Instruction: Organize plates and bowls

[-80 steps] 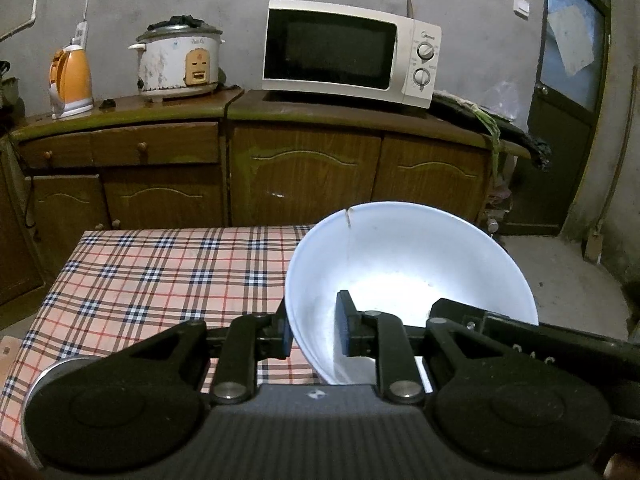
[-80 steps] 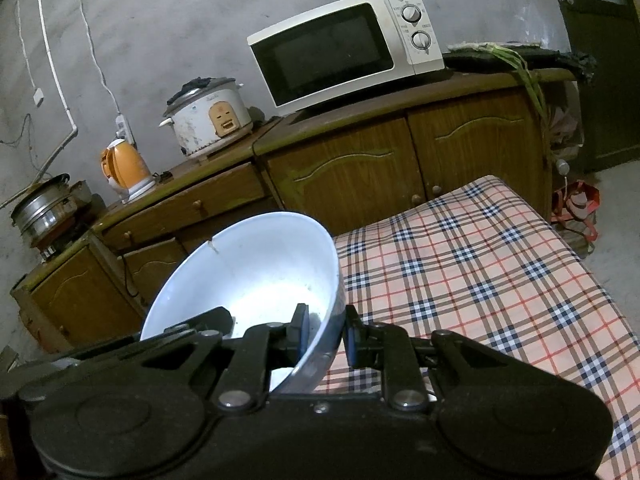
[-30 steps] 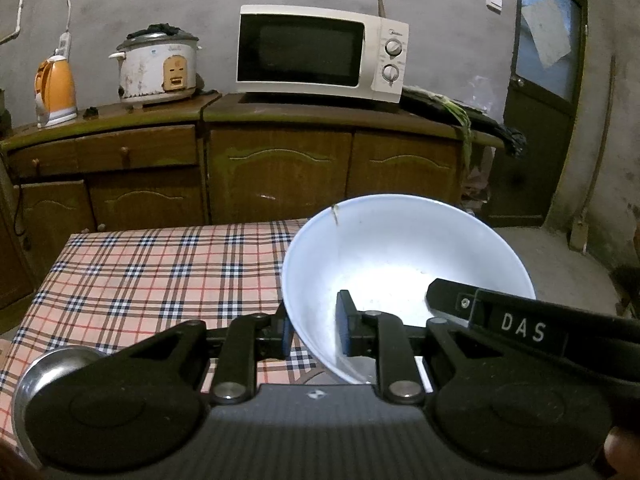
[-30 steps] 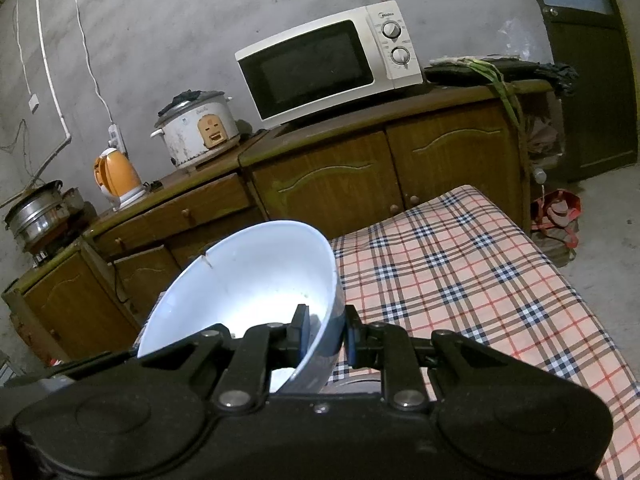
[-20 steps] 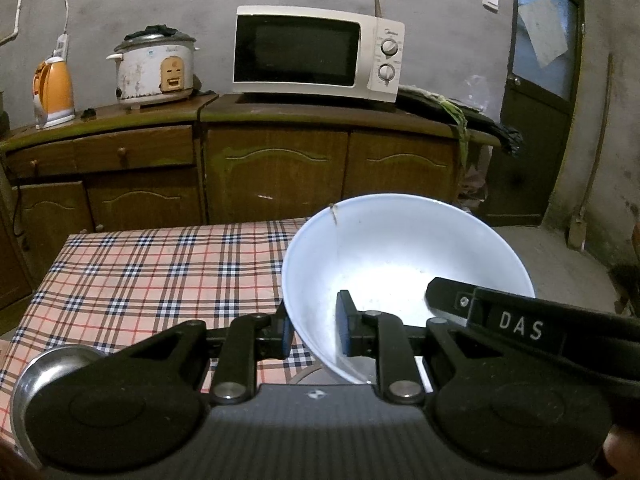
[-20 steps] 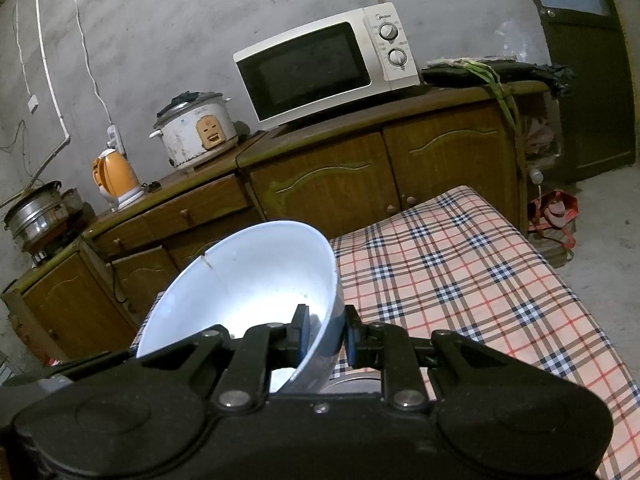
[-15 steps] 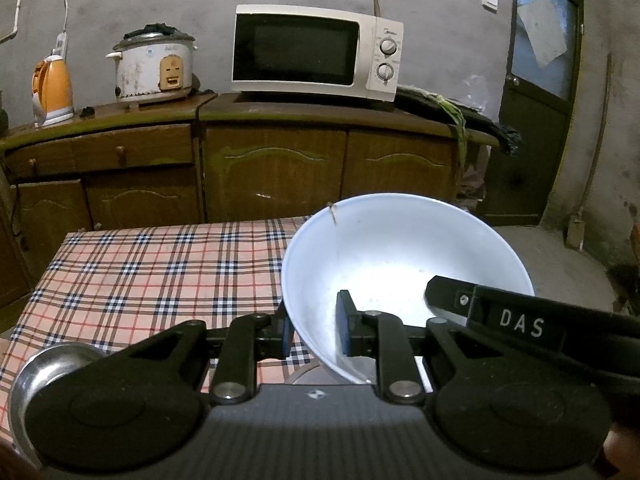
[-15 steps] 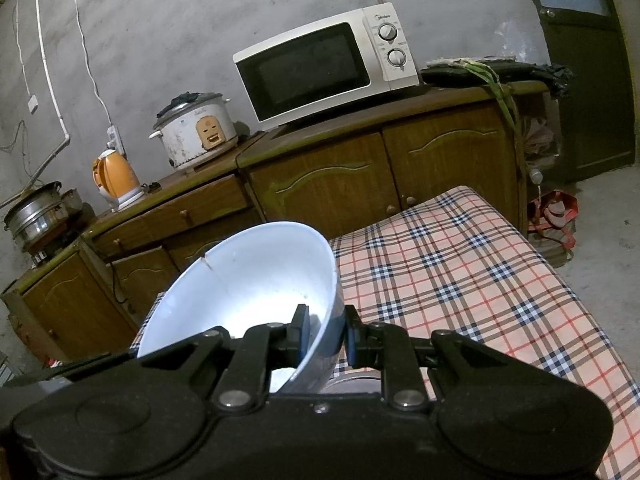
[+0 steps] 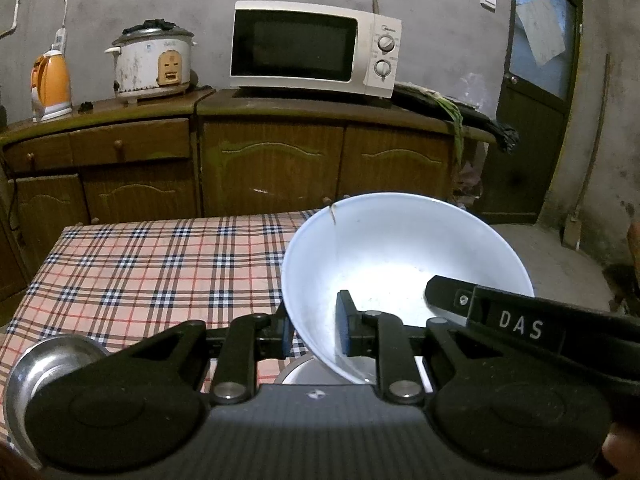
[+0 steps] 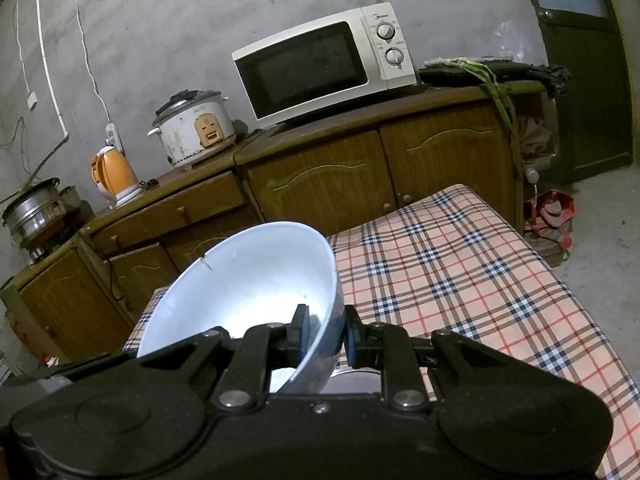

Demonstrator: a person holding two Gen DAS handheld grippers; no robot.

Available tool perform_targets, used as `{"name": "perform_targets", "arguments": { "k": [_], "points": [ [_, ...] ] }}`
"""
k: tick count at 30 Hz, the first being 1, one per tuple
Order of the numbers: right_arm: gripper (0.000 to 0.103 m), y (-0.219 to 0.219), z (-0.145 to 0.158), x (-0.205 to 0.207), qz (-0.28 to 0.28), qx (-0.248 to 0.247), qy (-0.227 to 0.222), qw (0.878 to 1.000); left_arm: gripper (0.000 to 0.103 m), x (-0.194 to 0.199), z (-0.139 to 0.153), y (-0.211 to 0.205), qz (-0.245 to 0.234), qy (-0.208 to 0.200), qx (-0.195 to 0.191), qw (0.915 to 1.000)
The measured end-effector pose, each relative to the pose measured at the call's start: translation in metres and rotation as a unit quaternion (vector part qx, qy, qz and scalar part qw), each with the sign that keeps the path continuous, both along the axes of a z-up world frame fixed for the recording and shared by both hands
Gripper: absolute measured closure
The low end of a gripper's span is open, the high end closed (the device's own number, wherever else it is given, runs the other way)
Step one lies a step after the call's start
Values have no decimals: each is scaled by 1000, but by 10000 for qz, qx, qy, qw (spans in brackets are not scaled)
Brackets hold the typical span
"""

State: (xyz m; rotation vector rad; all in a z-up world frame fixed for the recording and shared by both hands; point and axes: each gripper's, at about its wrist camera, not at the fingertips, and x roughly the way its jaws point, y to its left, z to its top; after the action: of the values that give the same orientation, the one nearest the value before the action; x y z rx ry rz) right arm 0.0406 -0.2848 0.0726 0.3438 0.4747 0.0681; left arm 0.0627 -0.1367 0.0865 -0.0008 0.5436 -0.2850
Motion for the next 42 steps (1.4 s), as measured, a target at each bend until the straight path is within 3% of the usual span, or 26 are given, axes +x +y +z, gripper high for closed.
{"name": "perform_targets", "arguments": {
  "k": [42],
  "points": [
    [79, -1, -13, -19, -14, -13, 62, 10000, 82, -9, -6, 0, -61, 93, -6, 9999]
  ]
}}
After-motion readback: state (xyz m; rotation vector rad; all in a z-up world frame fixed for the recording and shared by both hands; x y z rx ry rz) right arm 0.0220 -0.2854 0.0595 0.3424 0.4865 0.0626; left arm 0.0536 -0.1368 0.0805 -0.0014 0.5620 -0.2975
